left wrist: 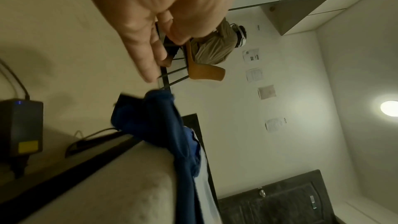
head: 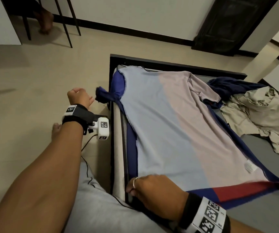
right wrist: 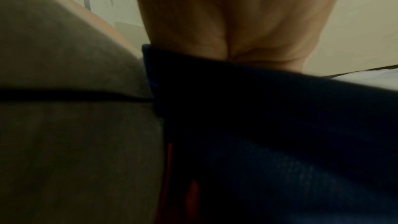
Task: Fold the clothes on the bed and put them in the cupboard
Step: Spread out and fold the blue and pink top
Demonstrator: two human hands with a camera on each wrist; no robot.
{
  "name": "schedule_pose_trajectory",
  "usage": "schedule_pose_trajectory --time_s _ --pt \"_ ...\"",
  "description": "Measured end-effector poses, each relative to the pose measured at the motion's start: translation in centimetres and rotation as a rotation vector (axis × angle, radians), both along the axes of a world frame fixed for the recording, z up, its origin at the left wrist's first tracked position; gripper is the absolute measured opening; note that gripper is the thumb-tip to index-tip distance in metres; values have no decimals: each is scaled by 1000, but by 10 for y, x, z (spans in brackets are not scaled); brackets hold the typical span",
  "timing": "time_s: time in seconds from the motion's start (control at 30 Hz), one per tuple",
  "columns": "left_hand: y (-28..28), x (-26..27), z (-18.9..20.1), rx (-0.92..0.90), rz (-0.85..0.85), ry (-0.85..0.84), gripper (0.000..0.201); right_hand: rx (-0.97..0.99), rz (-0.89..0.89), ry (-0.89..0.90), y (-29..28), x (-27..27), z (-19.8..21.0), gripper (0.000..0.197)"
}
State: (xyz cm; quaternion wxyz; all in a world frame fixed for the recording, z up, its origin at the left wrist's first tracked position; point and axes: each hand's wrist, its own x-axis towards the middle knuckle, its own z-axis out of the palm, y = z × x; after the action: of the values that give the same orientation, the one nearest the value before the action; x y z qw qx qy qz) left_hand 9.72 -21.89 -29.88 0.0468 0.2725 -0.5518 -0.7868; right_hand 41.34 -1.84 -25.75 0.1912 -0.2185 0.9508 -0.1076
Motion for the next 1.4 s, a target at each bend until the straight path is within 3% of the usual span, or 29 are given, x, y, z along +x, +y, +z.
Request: schedule_pose_trajectory --time_s 0.1,0.2,0.3,0.4,0.6,0.77,0.87,0.93,1.07,1.2,1.27,1.4 --pt "9 12 -3 -300 -347 -155 29 -99 -103 -35 2 -2 10 34" --pt "28 27 -4 -700 -647 -124 43 -151 -214 0 11 -11 18 31" --pt "47 39 3 -1052 -809 16 50 -161 -327 49 20 -32 14 21" --pt "63 46 9 -1192 -845 96 46 -120 -384 114 16 -54 6 22" --pt "73 55 11 -1102 -745 74 52 26 -562 178 -1 -99 -1 31" --pt "74 61 15 -1011 -746 60 50 5 -629 98 -1 -118 0 29" --pt "73 65 15 -940 -738 51 48 -3 -647 146 -4 -120 5 29" --pt "72 65 14 -878 -741 34 50 -9 -615 239 -7 -118 8 24" --pt "70 67 16 -760 -717 -6 55 42 -365 279 -21 -106 4 23" --pt "66 70 19 -631 -717 -37 30 -33 -375 328 -21 -107 1 23" --pt "65 69 19 -575 -686 -84 23 -26 -359 274 -19 -106 -2 22" --pt "64 71 21 -543 -648 -156 28 -79 -344 143 -15 -102 -9 9"
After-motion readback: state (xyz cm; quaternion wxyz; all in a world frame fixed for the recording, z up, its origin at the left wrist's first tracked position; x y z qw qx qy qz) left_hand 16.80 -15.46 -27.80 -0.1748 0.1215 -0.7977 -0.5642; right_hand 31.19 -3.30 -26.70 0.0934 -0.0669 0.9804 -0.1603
